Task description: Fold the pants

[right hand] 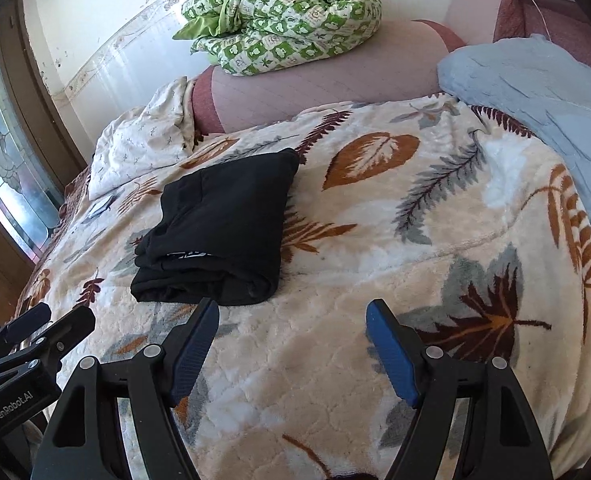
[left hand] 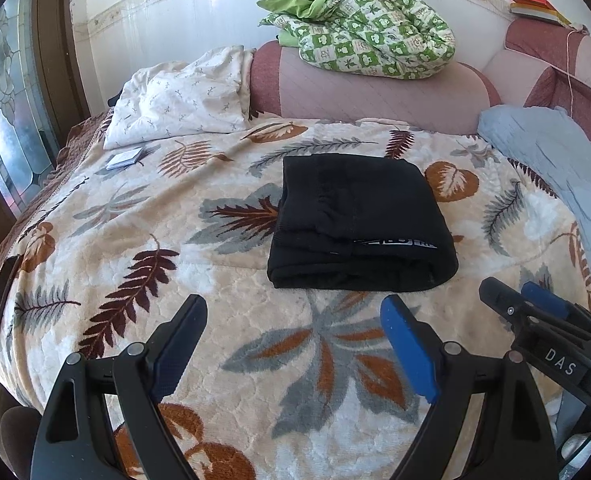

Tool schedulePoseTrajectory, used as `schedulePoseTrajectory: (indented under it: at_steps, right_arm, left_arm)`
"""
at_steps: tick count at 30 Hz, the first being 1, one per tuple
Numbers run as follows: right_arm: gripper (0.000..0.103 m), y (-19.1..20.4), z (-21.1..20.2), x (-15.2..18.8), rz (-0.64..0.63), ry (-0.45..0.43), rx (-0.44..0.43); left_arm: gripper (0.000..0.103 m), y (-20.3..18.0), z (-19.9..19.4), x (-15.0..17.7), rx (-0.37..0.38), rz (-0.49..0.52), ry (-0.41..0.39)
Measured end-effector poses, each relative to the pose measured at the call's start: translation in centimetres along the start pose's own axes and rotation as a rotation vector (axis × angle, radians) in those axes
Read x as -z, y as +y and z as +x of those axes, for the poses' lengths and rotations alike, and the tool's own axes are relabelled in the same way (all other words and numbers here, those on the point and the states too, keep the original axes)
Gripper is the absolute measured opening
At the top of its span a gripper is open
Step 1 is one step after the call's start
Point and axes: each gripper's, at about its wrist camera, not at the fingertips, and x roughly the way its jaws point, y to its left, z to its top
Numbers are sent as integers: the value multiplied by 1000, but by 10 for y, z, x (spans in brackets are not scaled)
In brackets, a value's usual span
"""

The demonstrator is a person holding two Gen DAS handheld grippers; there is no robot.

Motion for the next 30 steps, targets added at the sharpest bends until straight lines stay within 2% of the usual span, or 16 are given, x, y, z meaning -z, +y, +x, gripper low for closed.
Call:
schedulePoseTrajectory:
  at_steps: [7,12,14,17,24,30]
  right_arm:
    - [81,1,4,2,-10,4,16]
    - [81,5,1,3,-35,-15,22]
    - [82,8,0,4,-49,-21,27]
    - [82,11,1,5,-62,-19,26]
    - [82,15,3,8,-82,-15,25]
    - [82,17,3,9,-84,-13,26]
  left_arm:
    - [88,0,0,0,-3,1,-17]
    - [89,0,-15,-1,-44,-9,-112]
    - [95,1,-22,-2,-51,-10,-145]
    - [96,0,-28,-4,-49,-8,-174]
    - [98,0,-33,-6,-83,-11,-161]
    - [99,1,-28,-6,-73,-16,-107]
